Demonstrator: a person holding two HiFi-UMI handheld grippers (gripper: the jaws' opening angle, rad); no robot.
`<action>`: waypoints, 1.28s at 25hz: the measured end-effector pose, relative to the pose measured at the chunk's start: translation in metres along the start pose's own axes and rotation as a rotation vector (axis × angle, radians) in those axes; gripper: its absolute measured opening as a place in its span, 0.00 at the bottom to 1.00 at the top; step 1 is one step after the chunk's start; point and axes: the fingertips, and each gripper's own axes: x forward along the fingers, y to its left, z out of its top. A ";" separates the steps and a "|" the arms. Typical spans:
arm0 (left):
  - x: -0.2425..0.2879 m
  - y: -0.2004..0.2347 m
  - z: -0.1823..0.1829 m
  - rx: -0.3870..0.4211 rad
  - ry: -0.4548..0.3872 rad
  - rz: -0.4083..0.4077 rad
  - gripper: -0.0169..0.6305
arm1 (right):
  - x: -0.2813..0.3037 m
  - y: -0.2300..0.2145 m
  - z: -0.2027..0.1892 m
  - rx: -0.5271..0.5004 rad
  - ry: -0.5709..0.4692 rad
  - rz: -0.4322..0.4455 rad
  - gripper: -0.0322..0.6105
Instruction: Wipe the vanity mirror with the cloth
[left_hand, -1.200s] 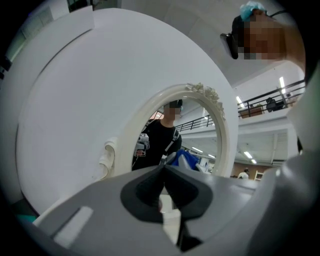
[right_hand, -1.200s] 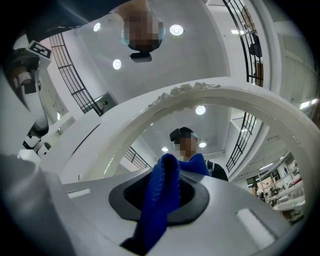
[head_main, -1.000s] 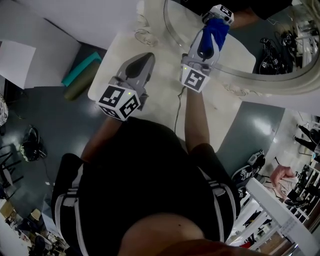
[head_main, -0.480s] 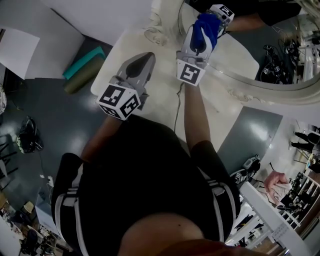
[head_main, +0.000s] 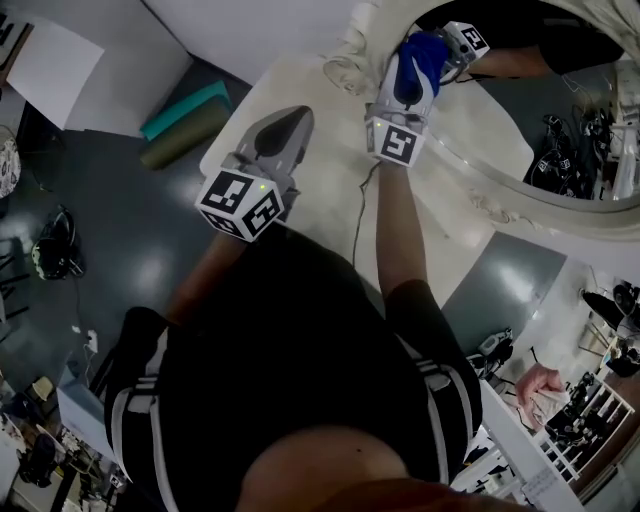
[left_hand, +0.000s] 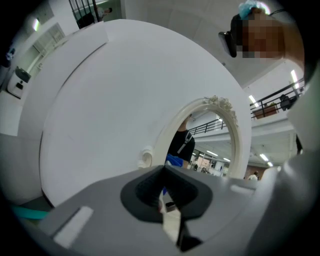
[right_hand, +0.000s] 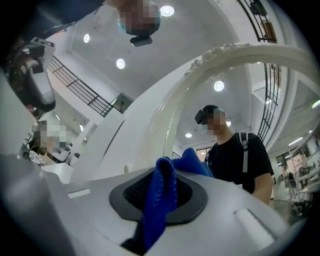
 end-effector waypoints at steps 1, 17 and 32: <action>-0.004 0.004 0.001 -0.003 -0.001 0.008 0.04 | 0.000 0.000 0.001 0.012 -0.003 0.002 0.11; -0.019 0.001 0.004 -0.049 -0.009 -0.080 0.04 | -0.004 0.006 0.015 0.332 0.017 0.133 0.12; -0.009 0.012 -0.021 -0.032 0.063 -0.215 0.04 | -0.103 0.003 0.046 0.285 0.173 -0.178 0.11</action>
